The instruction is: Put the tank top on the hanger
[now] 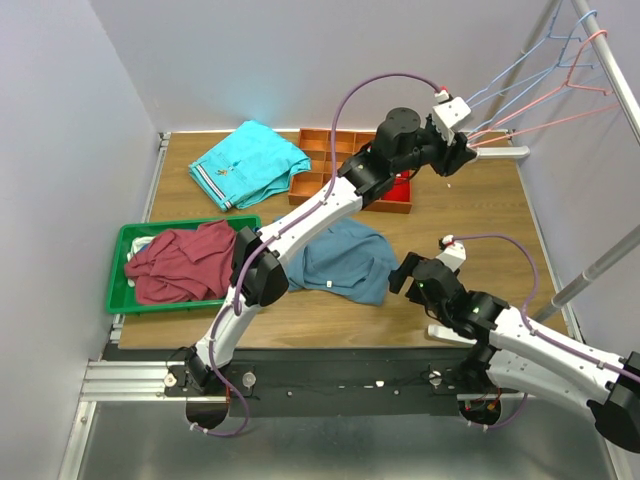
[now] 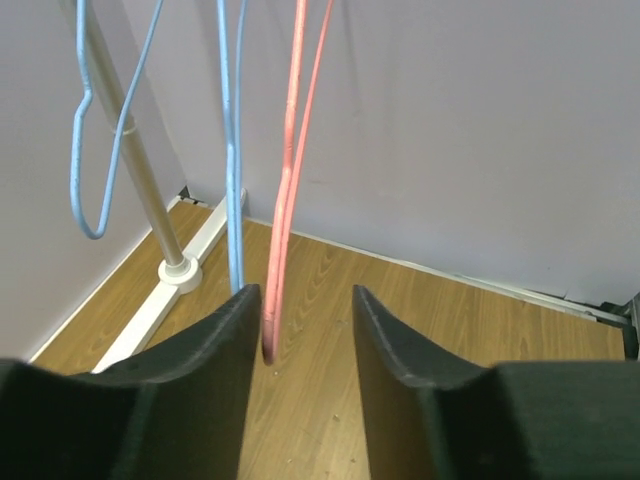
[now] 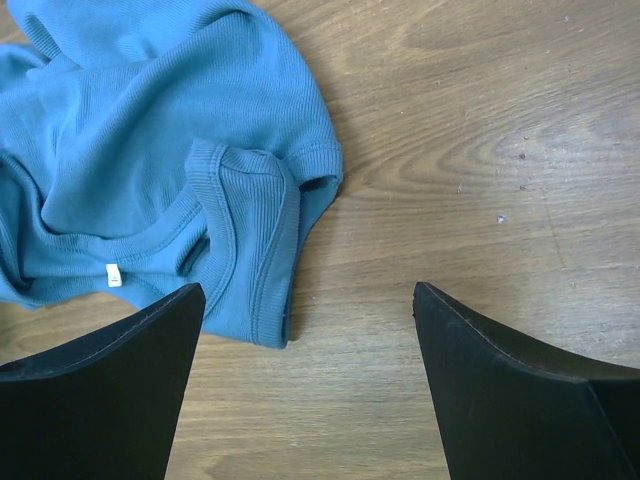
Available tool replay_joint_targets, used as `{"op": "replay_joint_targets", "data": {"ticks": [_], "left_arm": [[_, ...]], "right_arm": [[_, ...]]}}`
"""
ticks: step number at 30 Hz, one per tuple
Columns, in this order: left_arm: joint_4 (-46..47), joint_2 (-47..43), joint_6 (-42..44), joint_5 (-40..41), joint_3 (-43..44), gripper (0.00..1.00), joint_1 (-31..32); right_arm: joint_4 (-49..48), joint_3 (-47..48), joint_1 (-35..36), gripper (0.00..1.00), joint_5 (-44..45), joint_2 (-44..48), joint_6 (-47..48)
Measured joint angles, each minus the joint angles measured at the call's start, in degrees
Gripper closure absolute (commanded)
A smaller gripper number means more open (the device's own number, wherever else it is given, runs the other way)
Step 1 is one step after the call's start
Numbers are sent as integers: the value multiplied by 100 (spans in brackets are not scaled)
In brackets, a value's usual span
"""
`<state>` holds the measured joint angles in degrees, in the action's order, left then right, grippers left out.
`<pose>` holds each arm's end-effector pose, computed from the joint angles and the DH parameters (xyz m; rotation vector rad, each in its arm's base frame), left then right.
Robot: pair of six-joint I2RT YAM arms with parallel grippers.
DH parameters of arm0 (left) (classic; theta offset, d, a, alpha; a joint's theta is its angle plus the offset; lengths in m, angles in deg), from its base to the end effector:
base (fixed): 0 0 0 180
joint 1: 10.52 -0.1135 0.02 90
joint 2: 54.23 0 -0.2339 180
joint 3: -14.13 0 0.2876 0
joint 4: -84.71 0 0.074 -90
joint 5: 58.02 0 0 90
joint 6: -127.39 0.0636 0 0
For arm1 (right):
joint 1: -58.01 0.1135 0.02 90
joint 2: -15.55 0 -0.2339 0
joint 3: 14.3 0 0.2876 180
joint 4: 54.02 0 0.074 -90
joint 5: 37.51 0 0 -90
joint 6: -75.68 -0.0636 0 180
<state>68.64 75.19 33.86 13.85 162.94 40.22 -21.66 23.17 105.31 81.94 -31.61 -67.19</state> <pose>0.3479 -0.4570 0.3975 0.8762 1.3389 -0.9866 0.1861 0.1556 0.1499 0.3645 2.1895 0.3802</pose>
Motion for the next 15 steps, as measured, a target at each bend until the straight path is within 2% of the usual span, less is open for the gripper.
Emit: {"op": "replay_joint_targets", "data": {"ticks": [9, 10, 13, 15], "left_arm": [[243, 57, -37, 293, 20, 75, 31], [273, 57, -37, 321, 33, 80, 42], [356, 57, -37, 365, 57, 87, 70], [404, 57, -35, 387, 59, 89, 79]], "right_arm": [[98, 0, 0, 7, 31, 120, -2], [109, 0, 0, 7, 35, 120, -2], [173, 0, 0, 7, 42, 120, -2], [205, 0, 0, 7, 46, 120, -2]]}}
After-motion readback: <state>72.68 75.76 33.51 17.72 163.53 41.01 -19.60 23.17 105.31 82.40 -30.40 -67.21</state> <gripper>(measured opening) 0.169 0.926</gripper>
